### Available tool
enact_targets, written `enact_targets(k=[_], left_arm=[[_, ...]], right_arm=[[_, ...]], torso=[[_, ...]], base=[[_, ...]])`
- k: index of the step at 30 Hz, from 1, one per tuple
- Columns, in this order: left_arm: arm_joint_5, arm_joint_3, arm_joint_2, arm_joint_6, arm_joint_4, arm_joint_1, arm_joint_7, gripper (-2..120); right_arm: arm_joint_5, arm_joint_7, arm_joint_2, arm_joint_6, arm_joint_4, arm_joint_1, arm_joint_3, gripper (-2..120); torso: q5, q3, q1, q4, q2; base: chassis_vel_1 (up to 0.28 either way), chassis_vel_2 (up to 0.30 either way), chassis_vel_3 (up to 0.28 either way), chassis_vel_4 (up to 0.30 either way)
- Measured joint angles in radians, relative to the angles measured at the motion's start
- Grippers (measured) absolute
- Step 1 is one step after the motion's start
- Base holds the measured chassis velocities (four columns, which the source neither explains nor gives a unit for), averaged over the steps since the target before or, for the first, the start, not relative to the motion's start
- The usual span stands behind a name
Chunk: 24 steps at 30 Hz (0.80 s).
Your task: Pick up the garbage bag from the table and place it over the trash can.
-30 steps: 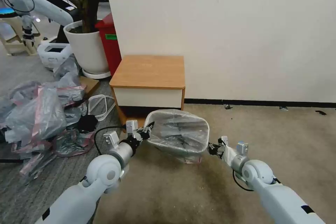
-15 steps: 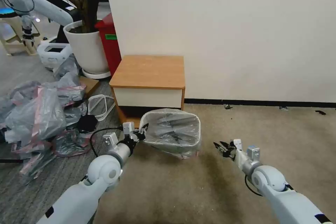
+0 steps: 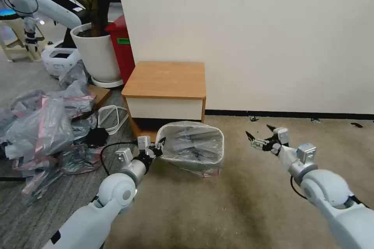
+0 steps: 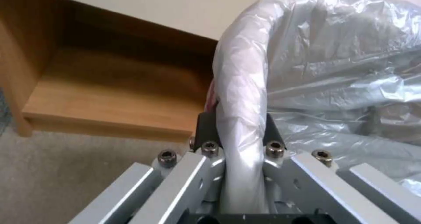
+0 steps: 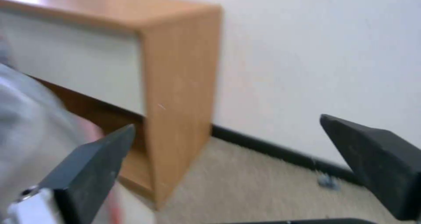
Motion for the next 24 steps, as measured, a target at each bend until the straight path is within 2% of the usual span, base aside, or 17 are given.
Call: enact_targets(k=[1, 4, 7, 13, 20, 24], left_arm=[[0.0, 0.0, 0.0, 0.0, 0.0, 0.0, 0.0, 4], [0.01, 0.001, -0.006, 0.012, -0.015, 0.011, -0.014, 4], [0.021, 0.002, -0.007, 0.021, -0.028, 0.018, -0.022, 4], [0.046, 0.006, -0.004, 0.038, -0.052, 0.027, -0.034, 3], [0.105, 0.02, 0.004, 0.065, -0.069, 0.03, -0.046, 3], [0.169, 0.033, 0.006, 0.085, -0.08, 0.033, -0.05, 3]], right_arm=[[0.0, 0.0, 0.0, 0.0, 0.0, 0.0, 0.0, 107], [-0.001, -0.006, -0.032, -0.049, 0.14, -0.018, 0.0, 111], [-0.015, -0.02, -0.055, -0.078, 0.201, -0.023, -0.012, 112], [-0.065, -0.073, -0.1, -0.109, 0.257, -0.015, -0.047, 111], [-0.134, -0.119, -0.159, -0.125, 0.267, 0.012, -0.118, 100], [-0.193, -0.19, -0.185, -0.143, 0.271, 0.038, -0.161, 83]], torso=[[0.0, 0.0, 0.0, 0.0, 0.0], [-0.0001, 0.0, 0.0, 0.0, 0.0], [0.0, 0.0, 0.0, 0.0, 0.0], [0.0, 0.0, 0.0, 0.0, 0.0], [0.0, 0.0, 0.0, 0.0, 0.0], [0.0001, 0.0, 0.0, 0.0, 0.0]], base=[[0.0, 0.0, 0.0, 0.0], [0.0, 0.0, 0.0, 0.0], [0.0, 0.0, 0.0, 0.0], [0.0, 0.0, 0.0, 0.0], [0.0, 0.0, 0.0, 0.0], [0.0, 0.0, 0.0, 0.0]])
